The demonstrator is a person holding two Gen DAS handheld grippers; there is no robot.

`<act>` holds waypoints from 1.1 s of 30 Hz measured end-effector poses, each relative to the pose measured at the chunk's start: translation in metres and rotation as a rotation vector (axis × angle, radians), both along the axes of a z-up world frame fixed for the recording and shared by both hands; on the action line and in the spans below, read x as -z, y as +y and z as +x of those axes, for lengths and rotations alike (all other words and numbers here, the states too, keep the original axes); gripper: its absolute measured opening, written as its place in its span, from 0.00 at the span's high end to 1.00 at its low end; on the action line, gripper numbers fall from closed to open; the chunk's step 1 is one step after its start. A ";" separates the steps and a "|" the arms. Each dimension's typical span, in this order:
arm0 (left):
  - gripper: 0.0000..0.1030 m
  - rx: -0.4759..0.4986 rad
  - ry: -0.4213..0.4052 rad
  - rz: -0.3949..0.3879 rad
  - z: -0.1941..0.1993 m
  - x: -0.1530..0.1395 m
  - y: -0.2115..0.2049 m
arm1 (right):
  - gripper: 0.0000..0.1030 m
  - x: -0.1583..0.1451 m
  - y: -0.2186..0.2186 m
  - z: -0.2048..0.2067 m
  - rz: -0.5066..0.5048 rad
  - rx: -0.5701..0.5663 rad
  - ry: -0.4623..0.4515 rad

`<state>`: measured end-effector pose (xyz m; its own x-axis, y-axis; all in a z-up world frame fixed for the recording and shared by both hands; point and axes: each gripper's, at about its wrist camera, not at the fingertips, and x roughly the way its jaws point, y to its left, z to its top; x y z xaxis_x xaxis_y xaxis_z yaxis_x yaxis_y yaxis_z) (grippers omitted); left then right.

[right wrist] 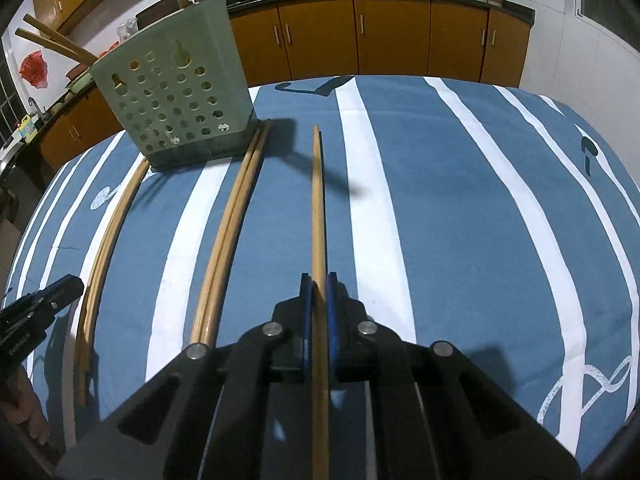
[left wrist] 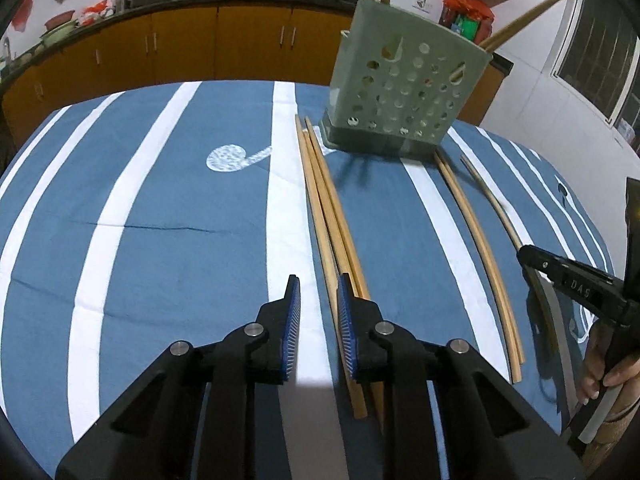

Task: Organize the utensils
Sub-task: 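Lower the right gripper onto a chopstick and grasp it while the left gripper grasps another, then hold the grasped chopsticks in both grippers against the table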

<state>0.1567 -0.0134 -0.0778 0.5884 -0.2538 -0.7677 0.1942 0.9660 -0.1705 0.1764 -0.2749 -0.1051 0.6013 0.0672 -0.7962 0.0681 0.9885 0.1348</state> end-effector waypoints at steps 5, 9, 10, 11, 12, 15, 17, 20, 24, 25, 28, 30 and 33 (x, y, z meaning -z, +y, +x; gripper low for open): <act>0.81 0.009 0.011 0.013 0.000 0.004 -0.005 | 0.91 0.000 0.000 0.002 -0.001 -0.001 0.001; 0.83 0.003 0.007 0.035 0.003 0.004 -0.009 | 0.90 0.001 0.001 0.000 -0.008 -0.006 -0.001; 0.84 -0.001 0.007 0.039 0.004 0.004 -0.010 | 0.88 0.001 0.002 0.000 -0.007 -0.010 -0.002; 0.86 -0.006 0.007 0.041 0.004 0.005 -0.011 | 0.88 0.001 0.003 -0.001 -0.010 -0.012 -0.004; 0.87 -0.009 0.006 0.043 0.005 0.005 -0.011 | 0.88 0.002 0.004 -0.001 -0.012 -0.016 -0.005; 0.90 -0.016 0.003 0.051 0.006 0.005 -0.012 | 0.88 0.002 0.009 -0.002 -0.016 -0.029 -0.009; 0.92 -0.017 -0.003 0.059 0.007 0.006 -0.012 | 0.91 0.002 0.012 -0.002 -0.028 -0.036 -0.013; 0.92 -0.016 -0.003 0.053 0.008 0.006 -0.010 | 0.91 0.002 0.017 -0.003 -0.034 -0.049 -0.017; 0.93 -0.047 0.001 0.056 0.013 0.005 0.000 | 0.91 0.002 0.018 -0.001 -0.054 -0.046 -0.021; 0.93 -0.063 0.003 0.055 0.015 0.005 0.007 | 0.92 0.001 0.016 0.001 -0.058 -0.037 -0.022; 0.93 -0.103 0.007 0.047 0.019 0.004 0.025 | 0.92 0.002 0.005 0.006 -0.057 0.009 -0.028; 0.93 -0.111 0.009 0.038 0.020 0.004 0.030 | 0.91 0.001 0.001 0.008 -0.058 0.019 -0.031; 0.93 -0.107 0.004 0.029 0.020 0.004 0.033 | 0.91 0.002 0.000 0.009 -0.057 0.019 -0.036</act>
